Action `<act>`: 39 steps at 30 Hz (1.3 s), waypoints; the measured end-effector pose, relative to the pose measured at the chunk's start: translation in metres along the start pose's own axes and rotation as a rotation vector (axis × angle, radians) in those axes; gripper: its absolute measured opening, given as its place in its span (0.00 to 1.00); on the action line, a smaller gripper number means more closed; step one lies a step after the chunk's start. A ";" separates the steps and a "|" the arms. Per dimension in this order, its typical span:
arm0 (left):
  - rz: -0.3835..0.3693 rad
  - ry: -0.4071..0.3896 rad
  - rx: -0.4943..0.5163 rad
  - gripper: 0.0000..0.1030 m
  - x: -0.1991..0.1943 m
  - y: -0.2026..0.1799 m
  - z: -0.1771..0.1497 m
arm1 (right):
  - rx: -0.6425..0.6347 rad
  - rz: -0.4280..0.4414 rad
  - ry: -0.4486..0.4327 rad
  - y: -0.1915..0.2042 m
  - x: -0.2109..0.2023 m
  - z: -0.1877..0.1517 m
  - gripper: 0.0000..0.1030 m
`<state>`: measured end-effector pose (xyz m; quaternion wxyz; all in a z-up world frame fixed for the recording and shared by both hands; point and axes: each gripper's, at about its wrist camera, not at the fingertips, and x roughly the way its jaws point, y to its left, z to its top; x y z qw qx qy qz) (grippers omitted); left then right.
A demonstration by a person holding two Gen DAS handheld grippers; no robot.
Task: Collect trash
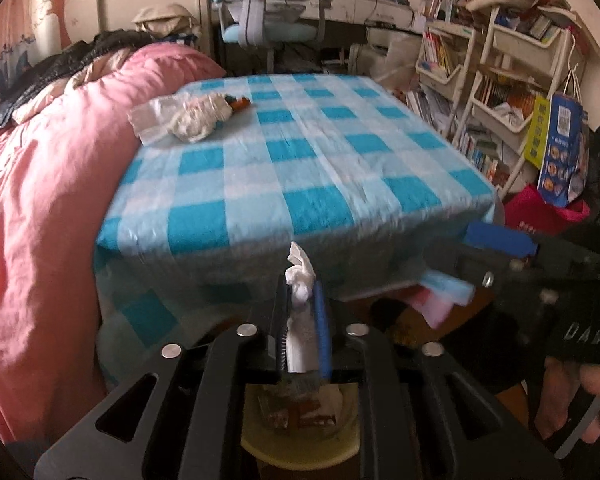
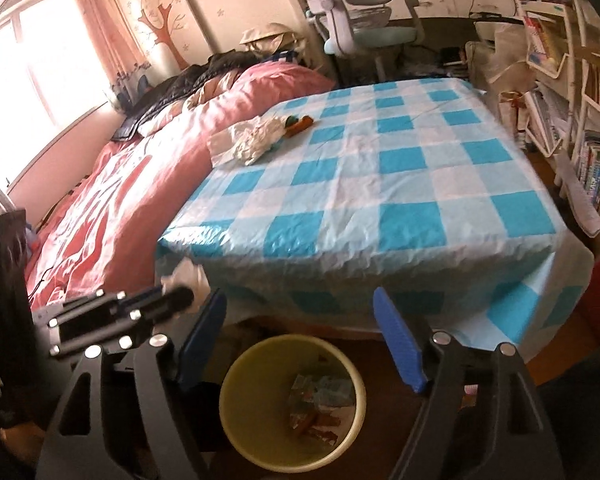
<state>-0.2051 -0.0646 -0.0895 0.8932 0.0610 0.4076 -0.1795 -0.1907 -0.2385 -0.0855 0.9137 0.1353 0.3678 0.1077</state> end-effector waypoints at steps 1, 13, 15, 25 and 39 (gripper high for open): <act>0.007 0.007 0.002 0.25 0.001 -0.001 -0.001 | 0.000 -0.005 -0.005 0.000 -0.001 0.000 0.74; 0.073 -0.057 -0.027 0.59 -0.010 0.005 0.002 | 0.000 -0.042 -0.047 -0.004 -0.006 0.003 0.76; 0.087 -0.075 -0.028 0.63 -0.013 0.006 0.002 | -0.005 -0.050 -0.056 -0.003 -0.007 0.003 0.77; 0.125 -0.116 -0.072 0.70 -0.020 0.015 0.004 | -0.015 -0.062 -0.069 -0.003 -0.009 0.004 0.81; 0.151 -0.155 -0.087 0.75 -0.027 0.020 0.005 | -0.036 -0.072 -0.088 0.001 -0.012 0.005 0.81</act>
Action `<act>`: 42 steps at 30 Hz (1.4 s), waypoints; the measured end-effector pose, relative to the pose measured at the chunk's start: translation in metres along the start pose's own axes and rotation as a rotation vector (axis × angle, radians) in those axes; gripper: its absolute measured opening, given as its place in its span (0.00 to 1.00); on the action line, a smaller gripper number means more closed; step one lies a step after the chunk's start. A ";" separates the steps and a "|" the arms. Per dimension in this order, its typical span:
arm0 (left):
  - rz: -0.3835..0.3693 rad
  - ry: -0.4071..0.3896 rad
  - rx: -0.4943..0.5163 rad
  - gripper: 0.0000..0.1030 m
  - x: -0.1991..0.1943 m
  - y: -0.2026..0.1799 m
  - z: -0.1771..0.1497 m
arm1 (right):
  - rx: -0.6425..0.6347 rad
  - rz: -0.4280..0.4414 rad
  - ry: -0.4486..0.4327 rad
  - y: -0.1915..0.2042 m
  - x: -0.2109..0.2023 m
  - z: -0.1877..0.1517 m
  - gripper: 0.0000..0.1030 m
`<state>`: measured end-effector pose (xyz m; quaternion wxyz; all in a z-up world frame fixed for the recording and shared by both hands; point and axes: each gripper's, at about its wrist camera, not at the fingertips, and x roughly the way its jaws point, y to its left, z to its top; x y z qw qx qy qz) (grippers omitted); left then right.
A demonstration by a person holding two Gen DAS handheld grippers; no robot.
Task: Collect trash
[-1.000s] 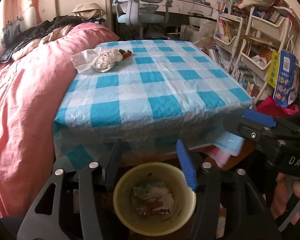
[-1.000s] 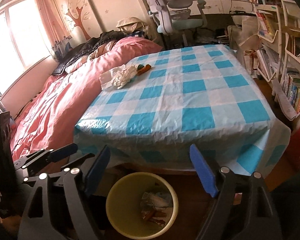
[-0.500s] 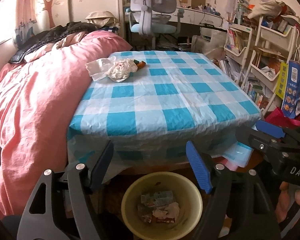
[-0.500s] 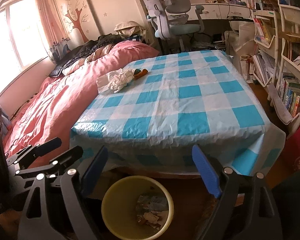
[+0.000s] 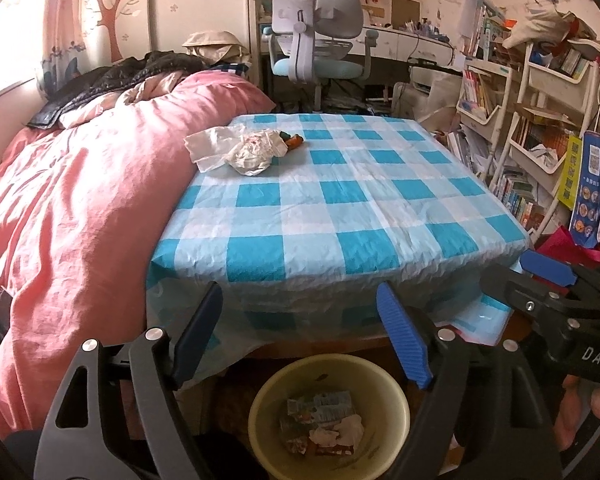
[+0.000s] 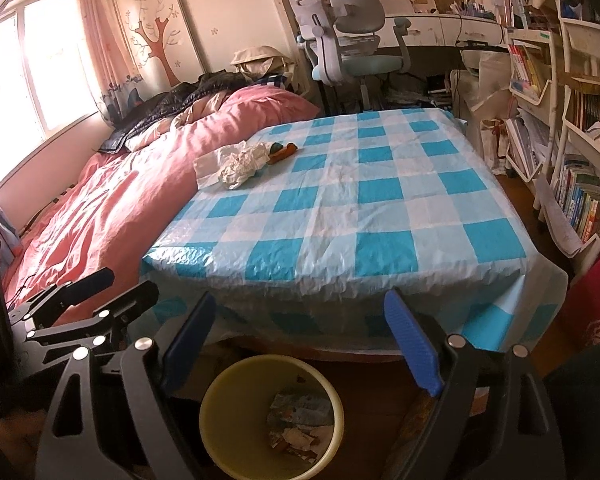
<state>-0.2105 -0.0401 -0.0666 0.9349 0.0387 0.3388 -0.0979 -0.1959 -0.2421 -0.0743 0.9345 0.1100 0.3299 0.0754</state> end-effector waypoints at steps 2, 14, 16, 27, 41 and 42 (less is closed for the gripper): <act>0.002 -0.003 -0.004 0.75 0.000 0.001 0.000 | -0.005 0.000 -0.003 0.001 -0.001 0.000 0.81; 0.008 -0.015 -0.019 0.78 -0.002 0.005 0.002 | -0.013 -0.002 -0.006 0.002 0.000 0.001 0.81; 0.008 -0.016 -0.019 0.78 -0.002 0.005 0.002 | -0.012 -0.003 -0.006 0.003 0.000 0.000 0.81; 0.011 -0.024 -0.031 0.80 -0.004 0.007 0.004 | -0.013 -0.004 -0.007 0.003 0.000 0.000 0.81; 0.010 -0.032 -0.046 0.81 -0.005 0.007 0.007 | -0.013 -0.004 -0.008 0.004 0.000 0.000 0.81; 0.010 -0.032 -0.046 0.81 -0.005 0.007 0.007 | -0.014 -0.004 -0.008 0.004 0.000 0.000 0.81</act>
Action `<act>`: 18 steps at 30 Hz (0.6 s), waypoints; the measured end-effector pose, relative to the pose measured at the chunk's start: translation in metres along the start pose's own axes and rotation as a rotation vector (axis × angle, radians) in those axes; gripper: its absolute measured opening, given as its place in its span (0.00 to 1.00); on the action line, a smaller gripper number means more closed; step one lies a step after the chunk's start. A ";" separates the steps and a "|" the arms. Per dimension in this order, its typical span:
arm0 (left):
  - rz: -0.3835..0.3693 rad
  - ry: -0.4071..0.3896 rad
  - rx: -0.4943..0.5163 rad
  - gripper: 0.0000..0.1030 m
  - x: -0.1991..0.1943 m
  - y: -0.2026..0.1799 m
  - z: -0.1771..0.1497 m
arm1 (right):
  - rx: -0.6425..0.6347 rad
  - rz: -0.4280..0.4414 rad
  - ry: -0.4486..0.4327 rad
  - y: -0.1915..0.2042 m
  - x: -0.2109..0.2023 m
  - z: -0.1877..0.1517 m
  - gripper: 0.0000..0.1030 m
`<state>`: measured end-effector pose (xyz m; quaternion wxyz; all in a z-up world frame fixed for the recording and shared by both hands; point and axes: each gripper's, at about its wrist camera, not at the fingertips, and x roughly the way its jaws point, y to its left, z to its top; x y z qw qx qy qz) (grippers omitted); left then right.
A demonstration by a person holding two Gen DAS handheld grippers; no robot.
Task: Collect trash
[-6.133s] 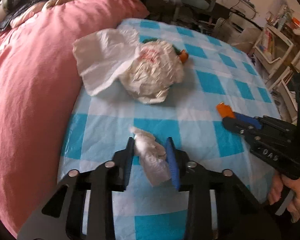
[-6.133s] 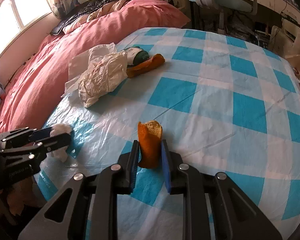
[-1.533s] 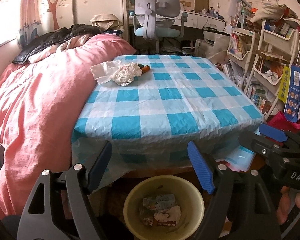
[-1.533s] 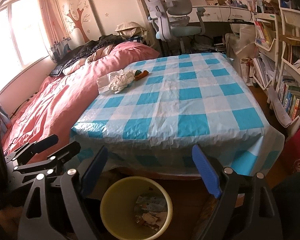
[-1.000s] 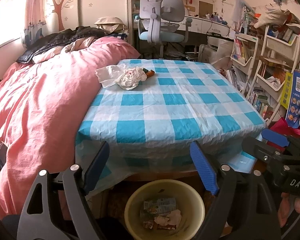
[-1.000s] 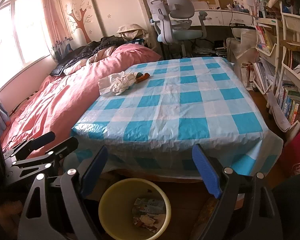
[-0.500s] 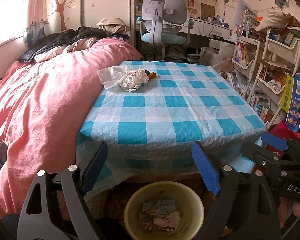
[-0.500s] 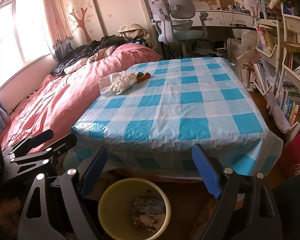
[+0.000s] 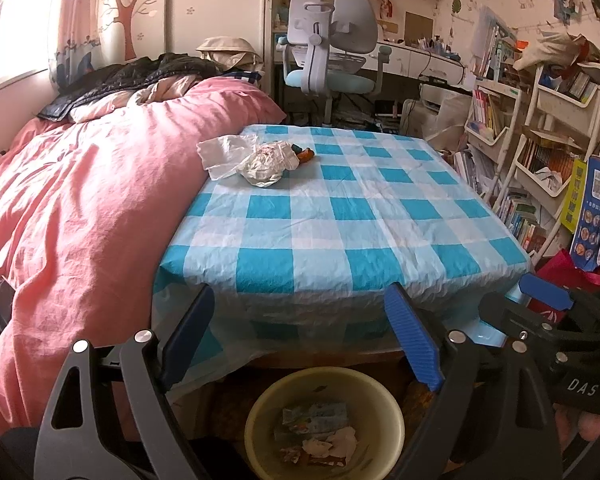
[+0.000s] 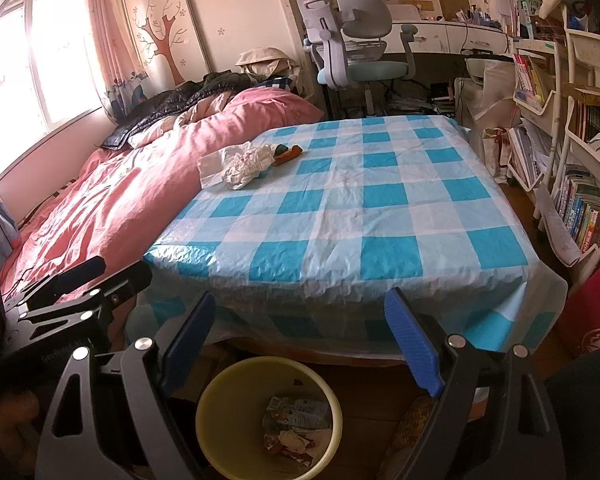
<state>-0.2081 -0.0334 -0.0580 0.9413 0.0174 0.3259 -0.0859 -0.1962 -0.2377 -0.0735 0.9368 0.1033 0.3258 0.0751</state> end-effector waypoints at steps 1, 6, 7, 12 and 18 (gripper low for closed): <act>-0.001 0.000 -0.001 0.81 0.000 0.000 0.000 | 0.000 0.000 0.000 0.000 0.000 0.000 0.81; -0.004 -0.002 -0.009 0.82 0.001 -0.001 0.003 | 0.001 0.002 0.001 0.001 0.001 0.000 0.81; -0.005 -0.003 -0.010 0.82 0.001 -0.002 0.004 | 0.001 0.002 0.000 0.001 0.001 0.000 0.81; -0.006 -0.003 -0.012 0.82 0.002 -0.002 0.004 | -0.001 0.011 -0.004 0.004 0.002 0.003 0.81; -0.011 -0.002 -0.013 0.82 0.003 -0.003 0.007 | -0.009 0.023 -0.020 0.005 0.004 0.015 0.81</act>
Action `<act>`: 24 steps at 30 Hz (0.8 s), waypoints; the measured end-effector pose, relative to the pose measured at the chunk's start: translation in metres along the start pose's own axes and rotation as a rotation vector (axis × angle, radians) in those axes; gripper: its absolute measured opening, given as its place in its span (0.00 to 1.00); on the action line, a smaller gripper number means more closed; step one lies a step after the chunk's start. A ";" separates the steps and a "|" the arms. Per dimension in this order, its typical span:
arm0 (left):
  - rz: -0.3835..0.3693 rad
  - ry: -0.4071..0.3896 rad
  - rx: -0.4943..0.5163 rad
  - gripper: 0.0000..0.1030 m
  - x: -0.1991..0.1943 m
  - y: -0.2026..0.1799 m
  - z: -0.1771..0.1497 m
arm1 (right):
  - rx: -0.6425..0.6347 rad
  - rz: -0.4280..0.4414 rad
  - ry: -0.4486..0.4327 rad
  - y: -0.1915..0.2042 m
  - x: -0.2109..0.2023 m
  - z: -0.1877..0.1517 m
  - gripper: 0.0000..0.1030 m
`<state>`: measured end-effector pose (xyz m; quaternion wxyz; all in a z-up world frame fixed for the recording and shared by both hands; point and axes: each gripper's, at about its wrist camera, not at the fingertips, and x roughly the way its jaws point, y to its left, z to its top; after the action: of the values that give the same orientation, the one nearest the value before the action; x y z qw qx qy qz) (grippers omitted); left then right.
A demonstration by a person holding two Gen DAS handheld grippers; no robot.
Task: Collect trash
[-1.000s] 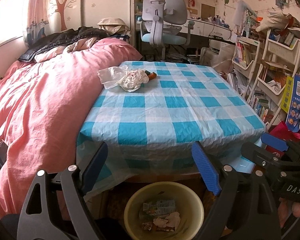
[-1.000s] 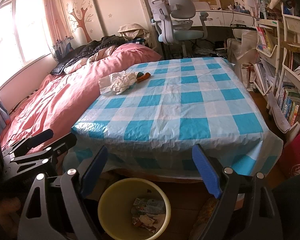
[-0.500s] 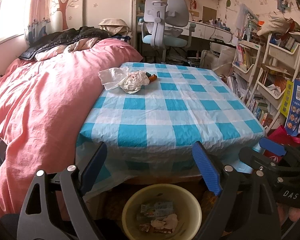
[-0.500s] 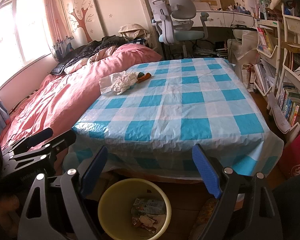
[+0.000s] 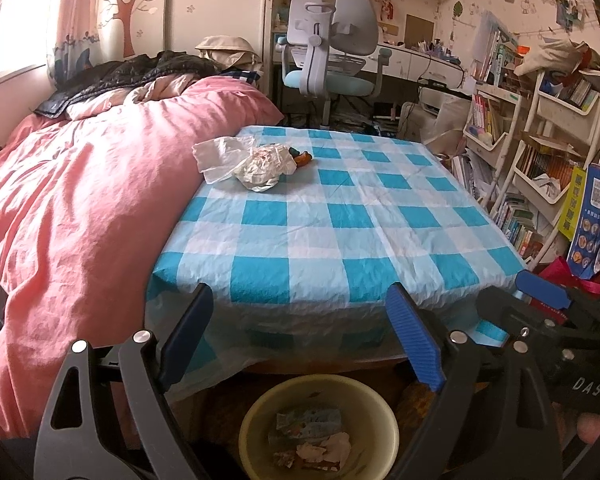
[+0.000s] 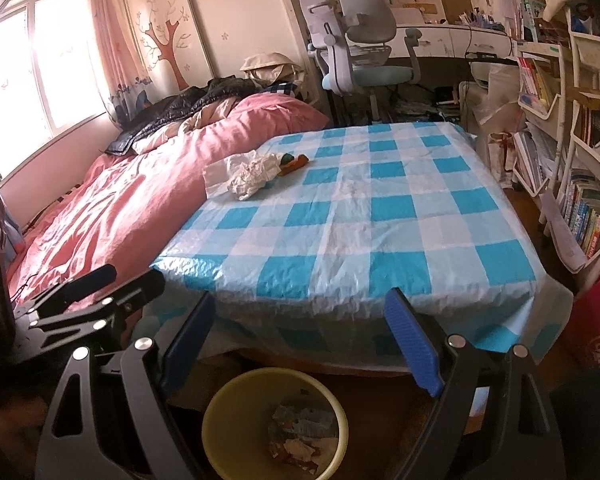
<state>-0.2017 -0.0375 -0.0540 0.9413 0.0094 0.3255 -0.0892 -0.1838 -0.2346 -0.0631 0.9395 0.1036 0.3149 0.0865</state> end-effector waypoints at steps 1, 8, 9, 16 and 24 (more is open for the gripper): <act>-0.002 0.000 0.000 0.82 0.001 -0.001 0.002 | -0.005 0.002 -0.002 0.000 0.000 0.002 0.81; -0.003 -0.008 -0.023 0.82 0.013 0.005 0.022 | -0.053 0.003 -0.029 0.000 0.008 0.027 0.81; -0.001 -0.008 -0.026 0.82 0.015 0.006 0.025 | -0.059 0.003 -0.031 0.000 0.010 0.030 0.81; 0.016 -0.020 -0.038 0.82 0.030 0.017 0.048 | -0.092 0.003 -0.040 -0.001 0.020 0.044 0.81; 0.029 -0.016 -0.051 0.82 0.051 0.032 0.068 | -0.115 0.009 -0.028 -0.003 0.039 0.063 0.81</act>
<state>-0.1148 -0.0194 -0.0329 0.9450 -0.0105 0.3199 -0.0673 -0.1148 -0.2377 -0.0374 0.9478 0.0519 0.2957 0.1075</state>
